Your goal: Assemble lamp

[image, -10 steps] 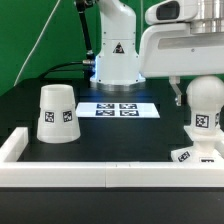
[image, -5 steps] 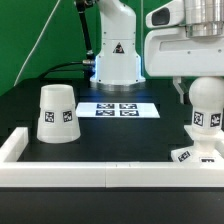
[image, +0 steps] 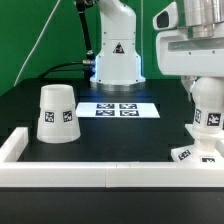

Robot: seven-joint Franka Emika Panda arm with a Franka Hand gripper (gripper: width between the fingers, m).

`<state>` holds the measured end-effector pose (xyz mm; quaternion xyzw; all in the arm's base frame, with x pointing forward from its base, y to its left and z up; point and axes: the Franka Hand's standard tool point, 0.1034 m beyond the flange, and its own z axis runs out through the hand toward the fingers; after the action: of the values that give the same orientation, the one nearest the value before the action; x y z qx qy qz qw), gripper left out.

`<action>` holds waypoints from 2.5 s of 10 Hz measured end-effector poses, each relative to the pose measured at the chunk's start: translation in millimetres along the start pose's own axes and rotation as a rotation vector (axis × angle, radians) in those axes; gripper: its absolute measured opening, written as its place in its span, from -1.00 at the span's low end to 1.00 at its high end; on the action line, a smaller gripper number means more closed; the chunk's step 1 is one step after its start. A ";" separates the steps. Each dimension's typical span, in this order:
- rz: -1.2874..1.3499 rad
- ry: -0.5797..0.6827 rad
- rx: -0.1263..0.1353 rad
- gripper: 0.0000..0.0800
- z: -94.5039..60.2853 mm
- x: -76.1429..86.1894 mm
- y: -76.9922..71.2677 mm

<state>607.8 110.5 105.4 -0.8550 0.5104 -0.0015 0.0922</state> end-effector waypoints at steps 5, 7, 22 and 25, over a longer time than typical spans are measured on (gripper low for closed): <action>-0.215 -0.008 -0.007 0.73 -1.4 0.2 -0.7; -0.432 -0.008 -0.005 0.75 -1.4 0.5 -0.7; -1.751 0.010 -0.114 0.75 -5.2 -1.1 -3.2; -2.128 -0.012 -0.174 0.75 -4.4 1.0 -8.4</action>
Offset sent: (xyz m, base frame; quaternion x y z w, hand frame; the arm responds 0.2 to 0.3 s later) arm 0.0057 -0.0120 0.0048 -0.0426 0.0119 -0.2407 0.9696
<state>615.1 112.8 110.9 -0.8646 -0.5005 -0.0405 -0.0153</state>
